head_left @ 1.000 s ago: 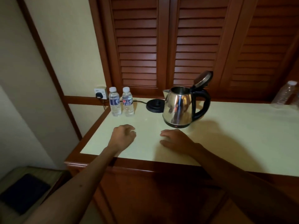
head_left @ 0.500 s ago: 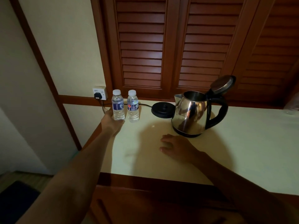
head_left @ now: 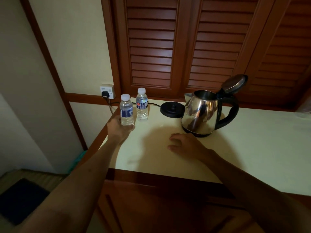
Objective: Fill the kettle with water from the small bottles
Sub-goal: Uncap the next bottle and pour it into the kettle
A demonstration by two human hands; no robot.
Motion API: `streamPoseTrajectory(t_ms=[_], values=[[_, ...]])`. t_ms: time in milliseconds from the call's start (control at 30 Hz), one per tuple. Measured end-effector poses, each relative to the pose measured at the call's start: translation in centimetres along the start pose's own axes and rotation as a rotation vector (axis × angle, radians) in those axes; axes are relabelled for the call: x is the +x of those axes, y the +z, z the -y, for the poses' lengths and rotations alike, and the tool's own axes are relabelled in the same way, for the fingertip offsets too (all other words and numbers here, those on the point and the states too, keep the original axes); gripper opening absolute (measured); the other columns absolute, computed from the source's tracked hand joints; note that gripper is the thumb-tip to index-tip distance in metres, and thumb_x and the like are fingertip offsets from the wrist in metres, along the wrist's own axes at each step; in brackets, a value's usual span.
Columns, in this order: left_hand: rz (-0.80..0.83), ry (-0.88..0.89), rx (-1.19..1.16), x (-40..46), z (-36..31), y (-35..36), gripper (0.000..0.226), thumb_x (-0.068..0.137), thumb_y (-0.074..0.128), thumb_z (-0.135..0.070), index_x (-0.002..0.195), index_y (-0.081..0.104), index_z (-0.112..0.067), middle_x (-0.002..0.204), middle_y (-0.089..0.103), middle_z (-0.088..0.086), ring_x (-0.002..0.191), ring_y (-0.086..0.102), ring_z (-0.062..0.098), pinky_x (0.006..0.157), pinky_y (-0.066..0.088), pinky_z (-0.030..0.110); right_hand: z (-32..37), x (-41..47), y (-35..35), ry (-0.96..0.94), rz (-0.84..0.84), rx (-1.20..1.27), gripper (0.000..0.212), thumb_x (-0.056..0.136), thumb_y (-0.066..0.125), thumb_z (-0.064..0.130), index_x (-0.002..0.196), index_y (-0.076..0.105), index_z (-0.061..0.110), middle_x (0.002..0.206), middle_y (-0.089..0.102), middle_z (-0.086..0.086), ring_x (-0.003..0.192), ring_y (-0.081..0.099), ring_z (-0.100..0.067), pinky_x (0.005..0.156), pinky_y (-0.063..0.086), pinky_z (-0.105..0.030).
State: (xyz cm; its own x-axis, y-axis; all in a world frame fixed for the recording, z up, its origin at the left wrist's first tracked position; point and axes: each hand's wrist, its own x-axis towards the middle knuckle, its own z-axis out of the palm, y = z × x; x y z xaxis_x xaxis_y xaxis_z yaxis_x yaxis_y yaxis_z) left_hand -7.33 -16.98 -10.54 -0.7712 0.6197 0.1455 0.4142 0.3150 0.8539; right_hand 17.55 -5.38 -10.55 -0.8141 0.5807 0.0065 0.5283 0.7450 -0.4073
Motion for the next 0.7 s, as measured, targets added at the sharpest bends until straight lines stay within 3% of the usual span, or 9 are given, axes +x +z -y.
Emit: streamPoseTrajectory(t_ms=[133,233,367,433,467,567,700], values=[[0.041,-0.03,-0.011,-2.7,-0.2,0.2,0.047,0.077,0.084,-0.018,0.118,0.063,-0.009,0.114,0.069,0.005,0.091,0.061,0.014,0.07,0.044,0.019,0.8,0.8,-0.9,0.045,-0.002,0.017,0.051,0.089,0.064,0.036,0.134,0.055,0.013,0.136,0.055,-0.004,0.124,0.05,-0.02,0.097,0.037,-0.027],[0.075,-0.01,-0.033,-5.0,-1.2,1.2,0.054,0.074,0.086,-0.018,0.122,0.062,-0.01,0.11,0.069,0.001,0.087,0.061,0.011,0.062,0.041,0.012,1.5,1.2,-1.7,0.077,-0.152,0.236,0.042,0.088,0.066,0.031,0.124,0.061,0.01,0.12,0.065,-0.005,0.106,0.059,-0.014,0.084,0.045,-0.023],[0.243,0.037,-0.091,-7.4,-2.4,3.1,0.056,0.07,0.087,-0.012,0.121,0.063,-0.011,0.106,0.069,-0.004,0.089,0.067,0.01,0.073,0.047,0.015,2.9,1.3,-3.6,0.052,-0.459,0.348,0.021,0.092,0.061,0.024,0.103,0.069,0.008,0.095,0.071,-0.007,0.084,0.066,-0.014,0.074,0.053,-0.019],[0.335,0.068,-0.101,-8.0,-2.8,4.2,0.057,0.066,0.089,-0.011,0.118,0.065,-0.011,0.109,0.072,-0.002,0.092,0.069,0.01,0.079,0.053,0.019,3.7,1.0,-5.0,-0.009,-0.581,0.373,0.024,0.094,0.059,0.024,0.087,0.069,0.003,0.079,0.07,-0.013,0.07,0.065,-0.02,0.06,0.046,-0.013],[0.371,0.082,-0.101,-8.2,-3.0,4.7,0.058,0.065,0.089,-0.011,0.118,0.065,-0.011,0.11,0.073,0.0,0.094,0.07,0.011,0.085,0.056,0.025,3.9,0.8,-5.7,-0.043,-0.619,0.363,0.031,0.095,0.058,0.027,0.077,0.065,0.003,0.068,0.066,-0.013,0.062,0.062,-0.023,0.054,0.043,-0.017],[0.451,0.14,-0.09,-8.9,-3.9,6.3,0.06,0.065,0.09,-0.015,0.12,0.065,-0.012,0.114,0.073,0.003,0.1,0.07,0.016,0.095,0.055,0.039,4.3,0.3,-7.5,-0.094,-0.591,0.237,0.048,0.093,0.056,0.041,0.056,0.05,0.011,0.049,0.047,-0.001,0.047,0.044,-0.013,0.05,0.032,-0.025],[0.498,0.144,-0.092,-9.4,-4.7,7.9,0.065,0.067,0.09,-0.021,0.125,0.063,-0.012,0.122,0.069,0.002,0.108,0.068,0.019,0.099,0.053,0.039,5.0,-0.5,-9.4,-0.037,-0.508,-0.031,0.051,0.084,0.058,0.058,0.066,0.059,0.011,0.059,0.055,-0.004,0.058,0.053,-0.015,0.054,0.04,-0.029]])
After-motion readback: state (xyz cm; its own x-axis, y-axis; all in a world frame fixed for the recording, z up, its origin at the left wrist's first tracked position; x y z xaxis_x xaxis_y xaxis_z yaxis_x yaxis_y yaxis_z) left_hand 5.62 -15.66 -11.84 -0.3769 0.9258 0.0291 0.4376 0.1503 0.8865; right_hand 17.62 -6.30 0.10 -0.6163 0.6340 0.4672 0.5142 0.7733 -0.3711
